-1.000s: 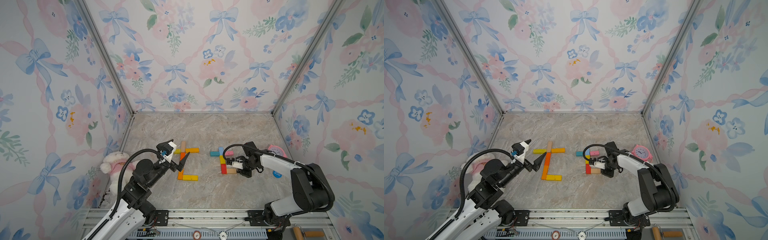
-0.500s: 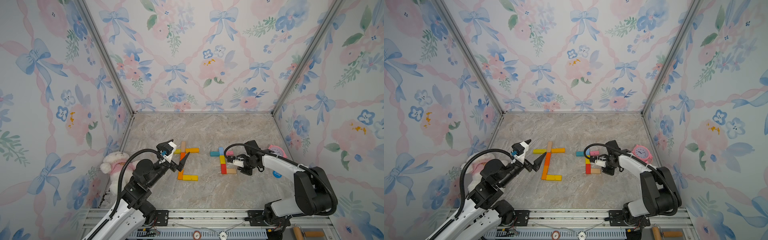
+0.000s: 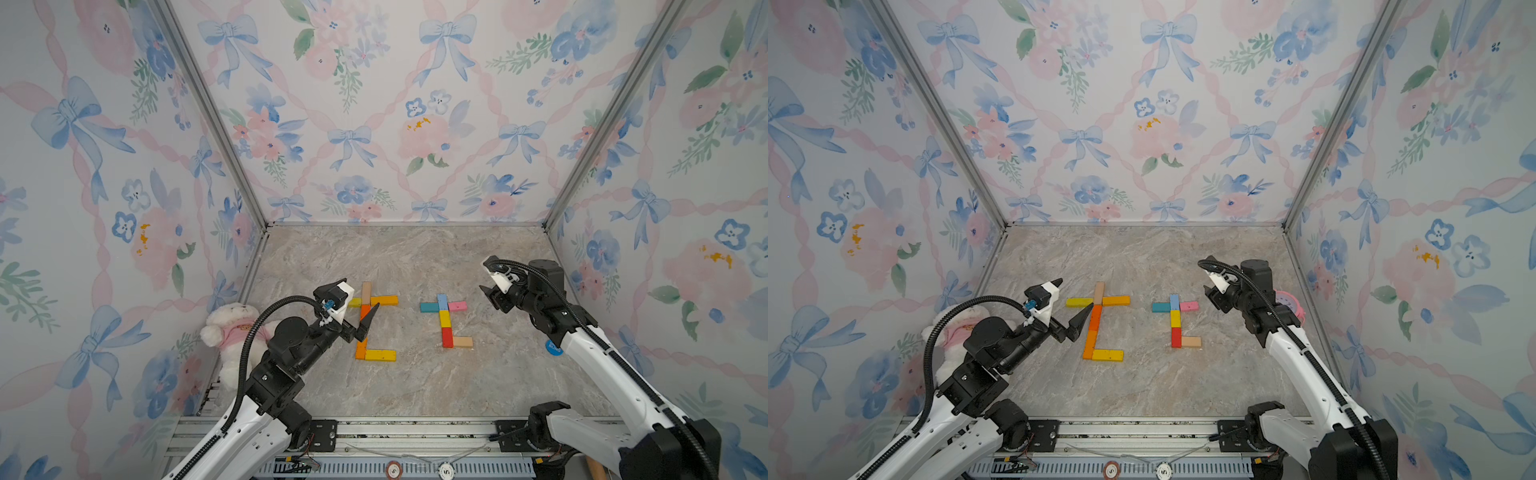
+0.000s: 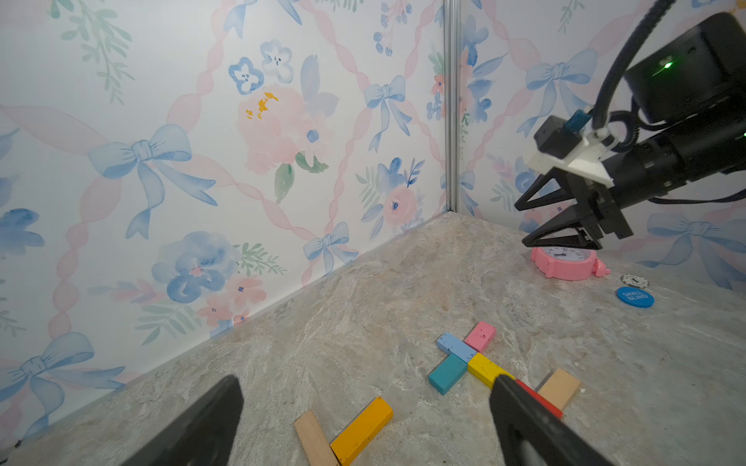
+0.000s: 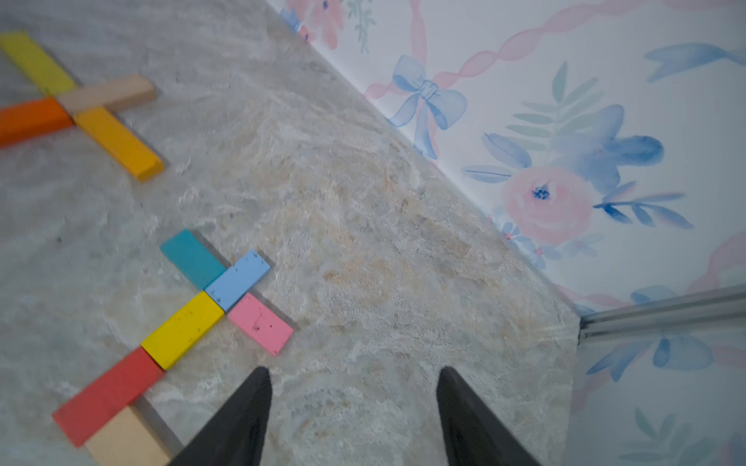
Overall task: Assemble the letter t with building blocks
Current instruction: Adjust the building block at the center of the board, then reset both arms
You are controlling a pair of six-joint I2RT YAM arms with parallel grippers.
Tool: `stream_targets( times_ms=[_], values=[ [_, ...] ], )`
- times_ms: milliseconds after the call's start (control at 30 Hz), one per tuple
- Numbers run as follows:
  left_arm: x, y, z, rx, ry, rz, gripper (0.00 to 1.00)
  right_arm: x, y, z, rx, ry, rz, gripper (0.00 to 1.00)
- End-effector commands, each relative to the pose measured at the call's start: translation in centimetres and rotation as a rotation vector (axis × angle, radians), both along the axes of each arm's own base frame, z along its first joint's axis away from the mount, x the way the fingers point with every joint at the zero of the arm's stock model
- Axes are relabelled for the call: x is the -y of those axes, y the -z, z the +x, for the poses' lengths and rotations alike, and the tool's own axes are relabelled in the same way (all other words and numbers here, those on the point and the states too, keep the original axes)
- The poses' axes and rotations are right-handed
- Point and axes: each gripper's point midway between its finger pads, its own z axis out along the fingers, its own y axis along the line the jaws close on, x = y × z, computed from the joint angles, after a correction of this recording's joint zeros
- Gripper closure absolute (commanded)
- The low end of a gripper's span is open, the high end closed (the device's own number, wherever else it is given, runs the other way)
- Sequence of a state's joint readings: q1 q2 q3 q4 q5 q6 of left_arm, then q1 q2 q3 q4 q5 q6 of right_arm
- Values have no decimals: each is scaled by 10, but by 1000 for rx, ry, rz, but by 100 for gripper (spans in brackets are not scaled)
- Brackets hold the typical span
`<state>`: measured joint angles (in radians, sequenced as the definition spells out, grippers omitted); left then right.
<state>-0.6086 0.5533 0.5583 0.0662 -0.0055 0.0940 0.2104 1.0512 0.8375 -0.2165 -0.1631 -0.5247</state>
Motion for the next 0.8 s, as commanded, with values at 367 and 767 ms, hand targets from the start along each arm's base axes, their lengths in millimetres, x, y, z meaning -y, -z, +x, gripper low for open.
stream_targets(
  times_ms=[367, 767],
  values=[
    [-73, 29, 65, -27, -477, -88, 2, 121, -28, -21, 303, 717, 383, 4],
    [-128, 138, 101, -66, -653, 41, 2, 155, 96, 4, 260, 853, 395, 4]
  ],
)
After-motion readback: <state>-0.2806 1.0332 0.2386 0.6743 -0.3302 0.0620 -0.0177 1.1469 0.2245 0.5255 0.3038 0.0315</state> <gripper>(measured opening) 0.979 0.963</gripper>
